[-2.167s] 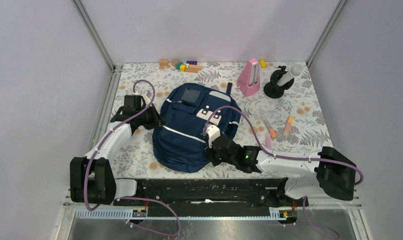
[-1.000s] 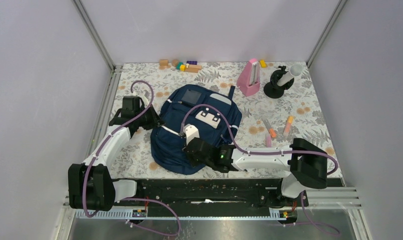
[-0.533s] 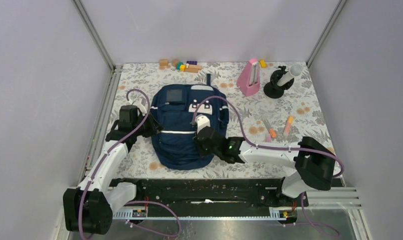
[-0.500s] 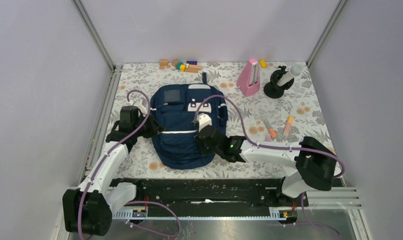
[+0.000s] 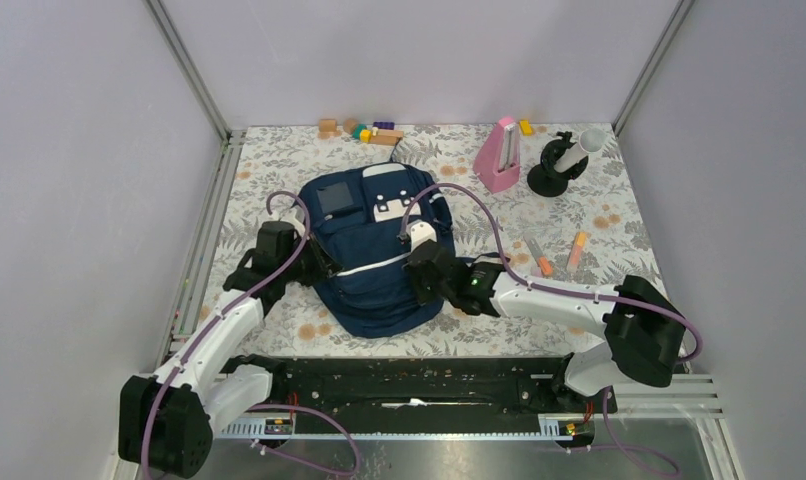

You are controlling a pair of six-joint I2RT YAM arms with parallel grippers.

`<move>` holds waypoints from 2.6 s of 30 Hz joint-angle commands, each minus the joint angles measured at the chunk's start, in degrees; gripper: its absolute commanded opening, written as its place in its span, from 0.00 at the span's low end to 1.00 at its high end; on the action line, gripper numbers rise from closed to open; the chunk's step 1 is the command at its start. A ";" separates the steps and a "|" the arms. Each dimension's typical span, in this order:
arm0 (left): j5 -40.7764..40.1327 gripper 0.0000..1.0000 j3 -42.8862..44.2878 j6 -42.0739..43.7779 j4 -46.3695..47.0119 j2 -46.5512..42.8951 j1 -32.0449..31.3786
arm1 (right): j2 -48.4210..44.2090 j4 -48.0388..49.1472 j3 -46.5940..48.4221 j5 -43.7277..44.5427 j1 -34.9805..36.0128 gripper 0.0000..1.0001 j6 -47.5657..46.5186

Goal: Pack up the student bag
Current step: Unzip the student bag at the center of the board.

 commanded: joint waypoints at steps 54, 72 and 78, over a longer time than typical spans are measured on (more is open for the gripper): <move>1.77 0.58 12.77 2.78 2.73 12.31 4.86 | 11.53 1.05 13.99 -9.28 7.42 0.00 4.73; 10.17 0.02 14.30 5.51 4.08 20.24 4.28 | 11.36 0.78 14.29 -9.25 7.43 0.00 4.82; 9.83 0.00 12.50 3.67 5.87 18.82 3.85 | 10.99 0.50 15.60 -8.92 7.96 0.00 5.46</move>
